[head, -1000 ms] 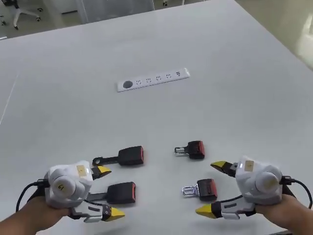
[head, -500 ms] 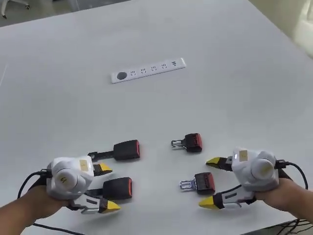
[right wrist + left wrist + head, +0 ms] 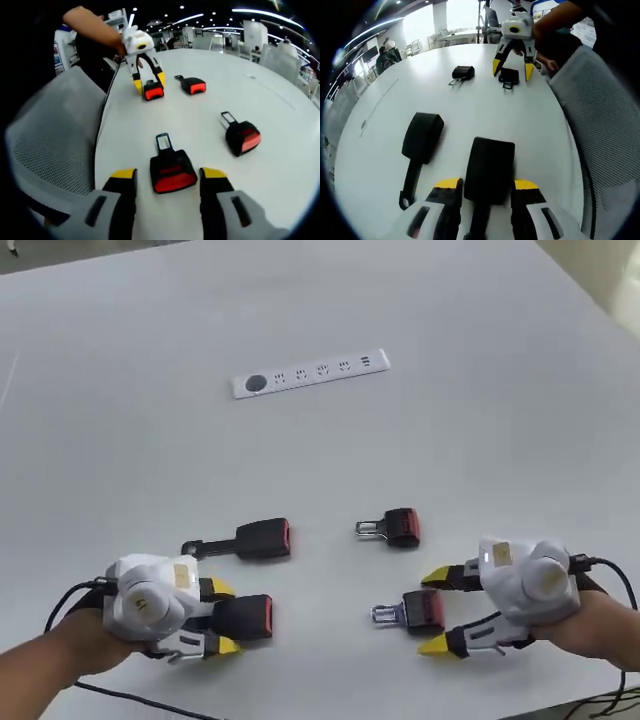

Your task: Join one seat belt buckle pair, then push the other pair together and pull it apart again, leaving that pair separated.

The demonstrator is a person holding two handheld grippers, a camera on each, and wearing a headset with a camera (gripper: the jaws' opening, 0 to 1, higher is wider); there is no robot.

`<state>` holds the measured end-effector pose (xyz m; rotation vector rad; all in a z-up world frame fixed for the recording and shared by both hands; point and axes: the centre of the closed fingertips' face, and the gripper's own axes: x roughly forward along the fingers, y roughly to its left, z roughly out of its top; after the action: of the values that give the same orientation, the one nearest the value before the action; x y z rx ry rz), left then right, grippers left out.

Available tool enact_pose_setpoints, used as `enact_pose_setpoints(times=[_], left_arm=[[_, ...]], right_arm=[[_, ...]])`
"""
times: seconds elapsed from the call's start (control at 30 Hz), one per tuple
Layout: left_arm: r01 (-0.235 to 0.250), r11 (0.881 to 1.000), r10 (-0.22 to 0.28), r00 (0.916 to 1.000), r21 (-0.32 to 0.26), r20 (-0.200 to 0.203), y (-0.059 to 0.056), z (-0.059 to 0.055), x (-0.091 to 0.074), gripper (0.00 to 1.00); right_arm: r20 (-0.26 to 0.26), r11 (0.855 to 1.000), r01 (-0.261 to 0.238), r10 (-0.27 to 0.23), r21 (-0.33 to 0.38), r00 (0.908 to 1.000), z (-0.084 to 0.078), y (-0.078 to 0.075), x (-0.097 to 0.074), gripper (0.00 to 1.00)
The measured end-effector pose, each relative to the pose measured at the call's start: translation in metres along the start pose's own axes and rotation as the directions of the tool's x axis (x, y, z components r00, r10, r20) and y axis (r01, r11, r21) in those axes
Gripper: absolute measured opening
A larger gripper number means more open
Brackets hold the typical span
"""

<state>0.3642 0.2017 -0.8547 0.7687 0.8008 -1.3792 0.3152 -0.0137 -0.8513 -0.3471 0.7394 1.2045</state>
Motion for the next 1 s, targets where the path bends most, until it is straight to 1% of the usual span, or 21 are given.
enact_pose_setpoints(times=[0.03,0.13,0.17,0.2,0.23,0.27,0.33,0.4,0.53,0.57,0.67,0.77,0.9,1.0], left_arm=[[0.011,1.000,-0.011,0.9999,-0.014,0.012,-0.003,0.003,0.001,0.39],[0.014,1.000,-0.014,0.9999,0.004,0.006,-0.002,0.003,0.001,0.37],[0.017,1.000,-0.017,0.9998,0.008,0.007,-0.003,0.003,0.001,0.36],[0.016,1.000,-0.016,0.9999,0.013,0.005,-0.003,0.004,0.001,0.35],[0.016,1.000,-0.016,0.9999,0.011,0.003,-0.003,0.003,0.001,0.35],[0.017,1.000,-0.017,0.9999,0.012,0.001,-0.003,0.003,0.001,0.35],[0.021,0.999,-0.021,0.9998,0.043,-0.007,-0.003,0.004,0.001,0.34],[0.027,0.998,-0.027,0.9996,0.049,-0.007,-0.003,0.004,0.001,0.34],[0.044,0.996,-0.042,0.9989,0.077,-0.020,-0.003,0.004,0.001,0.34],[0.044,0.996,-0.043,0.9989,0.076,-0.021,-0.004,0.004,0.002,0.34],[0.048,0.996,-0.047,0.9987,0.079,-0.022,-0.003,0.004,0.002,0.34],[0.052,0.996,-0.050,0.9985,0.075,-0.023,-0.004,0.004,0.002,0.34],[0.062,0.995,-0.059,0.9978,0.082,-0.030,-0.004,0.003,0.002,0.34],[0.066,0.995,-0.063,0.9975,0.082,-0.032,-0.003,0.003,0.002,0.34]], right_arm=[[-0.002,1.000,-0.001,0.001,-0.012,1.0000,0.000,-0.001,0.000,0.49],[-0.011,1.000,-0.005,0.005,-0.022,0.9999,0.000,-0.002,0.001,0.43],[-0.027,0.998,0.005,-0.007,-0.069,0.9996,-0.002,-0.006,0.000,0.39],[-0.036,0.996,0.000,-0.003,-0.084,0.9993,-0.003,-0.006,0.000,0.37],[-0.027,0.998,-0.005,0.004,-0.069,0.9996,-0.002,-0.005,0.000,0.37],[-0.028,0.997,-0.008,0.006,-0.071,0.9996,-0.002,-0.006,0.000,0.37],[-0.027,0.997,-0.011,0.009,-0.081,0.9996,-0.002,-0.006,-0.001,0.36],[-0.024,0.996,-0.015,0.013,-0.090,0.9996,-0.002,-0.007,-0.001,0.35],[-0.023,0.995,-0.030,0.028,-0.094,0.9993,-0.002,-0.007,-0.002,0.35],[-0.022,0.995,-0.032,0.030,-0.093,0.9993,-0.002,-0.007,-0.002,0.35],[-0.007,0.996,-0.036,0.036,-0.087,0.9993,-0.001,-0.008,-0.002,0.35],[0.014,0.997,-0.028,0.030,-0.077,0.9995,0.001,-0.008,0.001,0.35],[0.048,0.998,-0.025,0.028,-0.058,0.9984,0.008,-0.007,0.008,0.34],[0.059,0.997,-0.031,0.035,-0.070,0.9976,0.015,-0.006,0.016,0.34]])
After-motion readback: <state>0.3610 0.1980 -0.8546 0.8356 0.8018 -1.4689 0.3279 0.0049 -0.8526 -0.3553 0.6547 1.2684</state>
